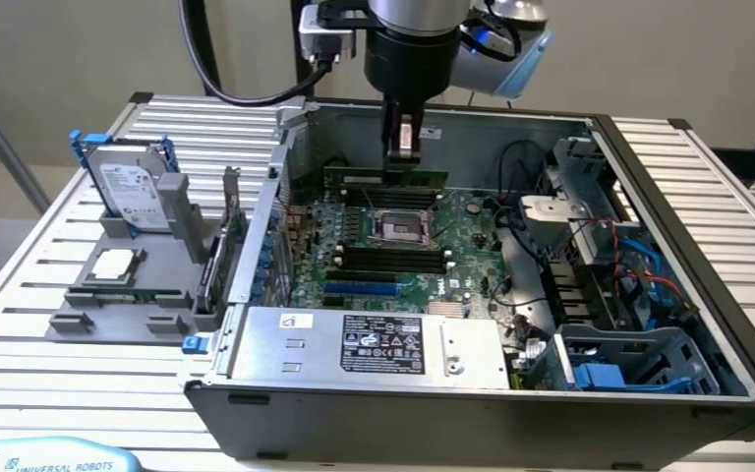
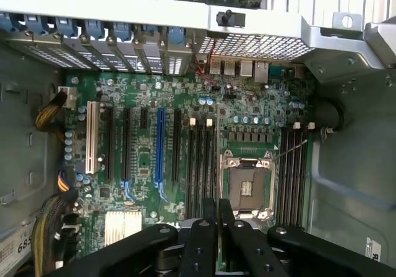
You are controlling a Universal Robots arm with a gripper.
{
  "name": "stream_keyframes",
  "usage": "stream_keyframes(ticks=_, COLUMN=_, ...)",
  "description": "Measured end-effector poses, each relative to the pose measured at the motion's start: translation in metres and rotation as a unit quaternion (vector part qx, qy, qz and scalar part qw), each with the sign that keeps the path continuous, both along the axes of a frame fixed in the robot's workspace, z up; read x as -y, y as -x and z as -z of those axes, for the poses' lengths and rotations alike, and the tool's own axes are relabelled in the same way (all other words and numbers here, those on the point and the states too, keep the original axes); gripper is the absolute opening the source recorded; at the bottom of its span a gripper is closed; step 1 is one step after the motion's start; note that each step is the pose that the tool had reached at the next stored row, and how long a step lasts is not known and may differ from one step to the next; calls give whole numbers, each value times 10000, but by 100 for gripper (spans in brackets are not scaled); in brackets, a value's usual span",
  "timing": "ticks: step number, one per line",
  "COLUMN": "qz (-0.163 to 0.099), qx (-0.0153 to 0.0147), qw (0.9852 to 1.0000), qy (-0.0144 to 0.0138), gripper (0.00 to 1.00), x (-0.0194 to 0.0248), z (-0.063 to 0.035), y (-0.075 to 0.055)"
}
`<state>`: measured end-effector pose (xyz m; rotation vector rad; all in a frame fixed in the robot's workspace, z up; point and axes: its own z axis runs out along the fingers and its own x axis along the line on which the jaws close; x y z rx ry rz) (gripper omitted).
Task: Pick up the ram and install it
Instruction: 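Pick up the ram and move it above insertion slot, then insert the ram into the slot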
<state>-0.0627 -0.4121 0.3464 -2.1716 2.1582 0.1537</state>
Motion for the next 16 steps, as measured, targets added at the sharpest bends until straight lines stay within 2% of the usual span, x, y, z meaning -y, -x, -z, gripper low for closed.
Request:
stream_keyframes(ticks=4, qz=112, qx=-1, qw=9999, qy=13, gripper=13, x=-14, z=40, y=-14)
stream_keyframes(ticks=16, qz=115, qx=-4, qw=9999, qy=13, gripper=13, x=-15, z=40, y=-19)
